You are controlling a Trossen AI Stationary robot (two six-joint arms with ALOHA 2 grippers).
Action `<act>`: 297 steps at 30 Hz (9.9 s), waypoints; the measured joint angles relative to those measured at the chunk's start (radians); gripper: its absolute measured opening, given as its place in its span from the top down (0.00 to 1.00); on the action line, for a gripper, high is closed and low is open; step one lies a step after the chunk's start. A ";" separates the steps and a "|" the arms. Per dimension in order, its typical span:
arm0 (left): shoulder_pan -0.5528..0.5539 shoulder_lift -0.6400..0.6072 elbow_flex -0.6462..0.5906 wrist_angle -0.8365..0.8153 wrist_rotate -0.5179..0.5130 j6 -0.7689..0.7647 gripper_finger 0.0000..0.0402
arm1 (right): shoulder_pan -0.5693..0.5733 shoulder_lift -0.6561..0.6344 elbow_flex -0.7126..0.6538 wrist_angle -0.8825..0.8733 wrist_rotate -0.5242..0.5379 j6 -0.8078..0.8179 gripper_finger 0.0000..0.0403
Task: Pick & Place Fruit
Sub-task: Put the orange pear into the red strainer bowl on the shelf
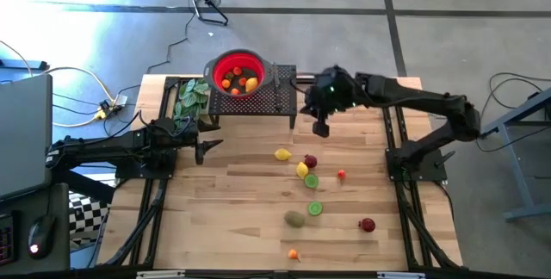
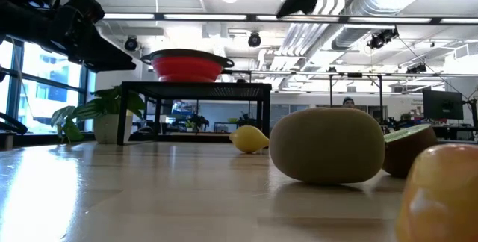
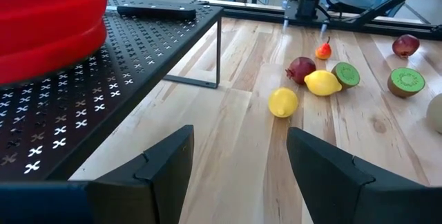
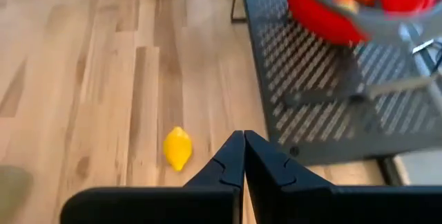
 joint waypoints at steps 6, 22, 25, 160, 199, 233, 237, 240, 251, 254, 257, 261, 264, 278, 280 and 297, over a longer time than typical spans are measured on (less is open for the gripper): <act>0.000 0.000 0.000 -0.007 0.000 0.000 0.43 | 0.020 -0.126 -0.317 0.278 0.026 0.111 1.00; 0.000 0.000 0.000 -0.021 -0.001 0.000 0.43 | 0.154 -0.227 -0.574 0.358 0.112 0.349 1.00; 0.000 0.000 0.000 -0.021 -0.002 0.000 0.43 | 0.170 -0.228 -0.574 0.321 0.109 0.386 1.00; 0.000 0.000 0.000 -0.047 -0.003 0.003 0.43 | 0.446 -0.225 -0.829 0.134 0.074 0.696 0.90; 0.000 0.000 0.000 -0.074 -0.002 0.003 0.43 | 0.446 -0.226 -0.829 0.176 0.049 0.696 0.99; 0.000 0.000 0.000 -0.073 -0.002 0.003 0.43 | 0.390 -0.226 -0.667 0.119 0.110 0.619 0.99; 0.000 0.000 0.000 -0.073 -0.002 0.003 0.43 | 0.377 -0.226 -0.648 0.118 0.109 0.599 0.99; 0.000 0.000 0.000 -0.073 -0.002 0.003 0.43 | 0.370 -0.226 -0.638 0.116 0.106 0.584 0.99; 0.000 0.000 0.000 -0.073 -0.002 0.003 0.43 | 0.369 -0.226 -0.562 0.134 0.125 0.578 0.99; 0.000 0.000 0.000 -0.073 -0.002 0.003 0.43 | 0.369 -0.226 -0.539 0.139 0.132 0.570 0.99; 0.000 0.000 0.000 -0.073 -0.002 0.003 0.43 | 0.369 -0.226 -0.536 0.201 0.132 0.540 0.99; 0.000 0.000 0.000 -0.073 -0.002 0.003 0.43 | 0.369 -0.226 -0.536 0.302 0.128 0.492 0.99; 0.000 0.000 0.000 -0.073 -0.002 0.003 0.43 | 0.370 -0.226 -0.536 0.361 0.129 0.451 0.99; 0.000 0.000 0.000 -0.073 -0.002 0.003 0.43 | 0.363 -0.226 -0.536 0.662 0.268 0.259 0.99; 0.000 0.000 0.000 -0.073 -0.002 0.003 0.43 | 0.353 -0.226 -0.536 0.697 0.285 0.235 0.99; 0.000 0.000 0.000 -0.072 -0.002 0.003 0.43 | 0.209 -0.014 -0.522 1.176 0.234 0.062 0.99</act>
